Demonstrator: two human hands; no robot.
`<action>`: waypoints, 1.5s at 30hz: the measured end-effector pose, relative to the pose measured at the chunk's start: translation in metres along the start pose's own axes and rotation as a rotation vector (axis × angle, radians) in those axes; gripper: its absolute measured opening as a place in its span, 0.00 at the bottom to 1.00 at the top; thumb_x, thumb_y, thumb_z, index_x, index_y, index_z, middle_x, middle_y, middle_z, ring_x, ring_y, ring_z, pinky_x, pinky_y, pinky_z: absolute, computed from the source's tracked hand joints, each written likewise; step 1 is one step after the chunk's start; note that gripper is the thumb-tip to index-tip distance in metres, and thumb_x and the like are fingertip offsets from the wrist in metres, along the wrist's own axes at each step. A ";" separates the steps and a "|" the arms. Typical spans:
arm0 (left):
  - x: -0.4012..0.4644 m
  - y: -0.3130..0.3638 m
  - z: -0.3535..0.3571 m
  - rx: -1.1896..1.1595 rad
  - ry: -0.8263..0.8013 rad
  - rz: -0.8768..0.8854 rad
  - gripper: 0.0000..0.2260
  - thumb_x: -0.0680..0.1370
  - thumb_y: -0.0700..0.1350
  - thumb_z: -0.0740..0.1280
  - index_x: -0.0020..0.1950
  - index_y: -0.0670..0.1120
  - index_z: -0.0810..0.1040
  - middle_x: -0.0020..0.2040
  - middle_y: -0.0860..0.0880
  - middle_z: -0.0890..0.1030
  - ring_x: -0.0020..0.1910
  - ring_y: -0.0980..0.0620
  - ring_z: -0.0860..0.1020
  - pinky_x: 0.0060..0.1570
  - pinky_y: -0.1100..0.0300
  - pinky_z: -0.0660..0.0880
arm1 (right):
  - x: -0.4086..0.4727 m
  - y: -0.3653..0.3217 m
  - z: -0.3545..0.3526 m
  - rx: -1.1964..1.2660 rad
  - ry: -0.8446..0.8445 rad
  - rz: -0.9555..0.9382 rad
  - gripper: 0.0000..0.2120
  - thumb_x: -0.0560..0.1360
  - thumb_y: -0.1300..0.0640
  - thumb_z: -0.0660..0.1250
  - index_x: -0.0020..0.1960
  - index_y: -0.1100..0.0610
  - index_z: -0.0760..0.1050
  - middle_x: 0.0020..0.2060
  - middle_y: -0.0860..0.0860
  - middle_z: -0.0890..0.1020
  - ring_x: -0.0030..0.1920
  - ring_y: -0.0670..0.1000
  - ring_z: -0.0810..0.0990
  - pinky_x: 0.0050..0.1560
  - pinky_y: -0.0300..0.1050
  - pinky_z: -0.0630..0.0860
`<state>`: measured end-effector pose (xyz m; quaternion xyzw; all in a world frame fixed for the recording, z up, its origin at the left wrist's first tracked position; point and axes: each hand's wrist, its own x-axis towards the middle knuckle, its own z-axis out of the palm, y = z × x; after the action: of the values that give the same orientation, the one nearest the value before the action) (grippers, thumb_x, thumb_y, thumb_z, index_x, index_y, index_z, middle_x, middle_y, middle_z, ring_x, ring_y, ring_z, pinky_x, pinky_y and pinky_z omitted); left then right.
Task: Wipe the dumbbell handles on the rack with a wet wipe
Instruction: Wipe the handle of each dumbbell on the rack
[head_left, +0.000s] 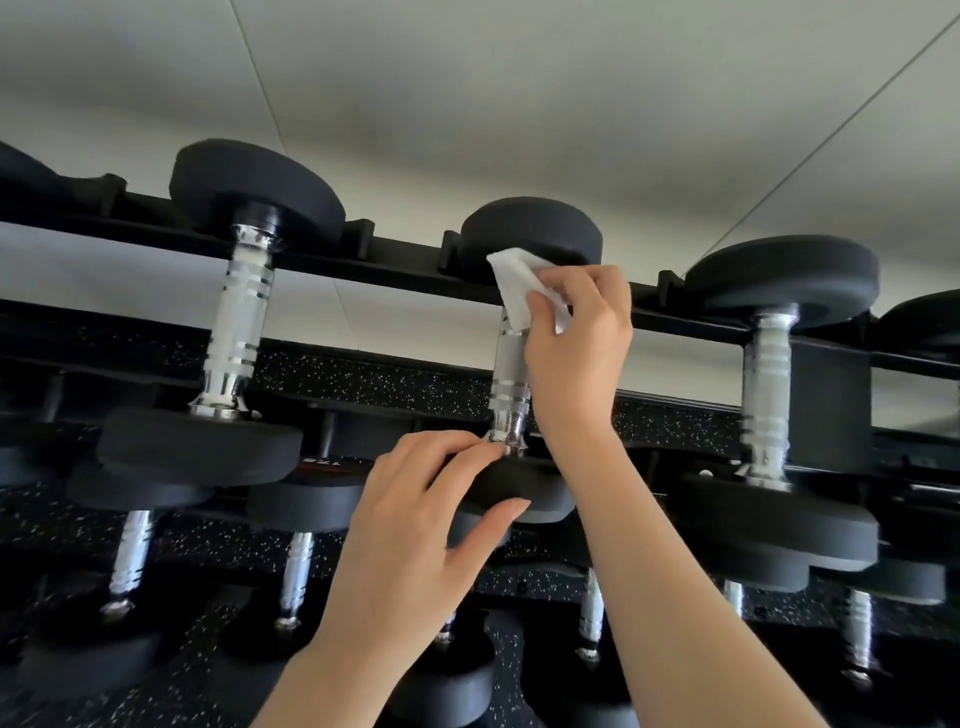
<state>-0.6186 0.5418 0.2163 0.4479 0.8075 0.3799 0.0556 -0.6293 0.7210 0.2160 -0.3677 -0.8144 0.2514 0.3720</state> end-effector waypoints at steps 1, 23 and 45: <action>0.000 0.000 0.000 0.001 -0.001 0.000 0.17 0.76 0.55 0.64 0.60 0.48 0.78 0.55 0.54 0.76 0.56 0.55 0.74 0.56 0.56 0.70 | 0.001 -0.001 0.001 0.059 -0.004 0.011 0.07 0.70 0.68 0.67 0.46 0.61 0.80 0.45 0.55 0.77 0.47 0.55 0.75 0.43 0.43 0.72; -0.001 -0.007 0.003 -0.081 0.106 -0.013 0.17 0.73 0.57 0.67 0.53 0.45 0.78 0.53 0.52 0.75 0.53 0.50 0.75 0.51 0.50 0.74 | -0.034 -0.005 -0.056 0.010 -0.705 0.173 0.05 0.64 0.60 0.77 0.39 0.54 0.83 0.35 0.48 0.80 0.33 0.43 0.74 0.38 0.28 0.69; 0.002 -0.008 0.000 -0.076 0.057 -0.036 0.20 0.74 0.59 0.66 0.52 0.44 0.80 0.50 0.52 0.76 0.50 0.52 0.75 0.50 0.57 0.73 | -0.033 0.003 -0.044 0.244 -0.379 0.533 0.07 0.69 0.56 0.74 0.35 0.56 0.77 0.28 0.47 0.80 0.29 0.40 0.75 0.34 0.31 0.72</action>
<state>-0.6253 0.5408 0.2115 0.4197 0.8018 0.4217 0.0561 -0.5787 0.7030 0.2260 -0.4671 -0.7083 0.4990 0.1766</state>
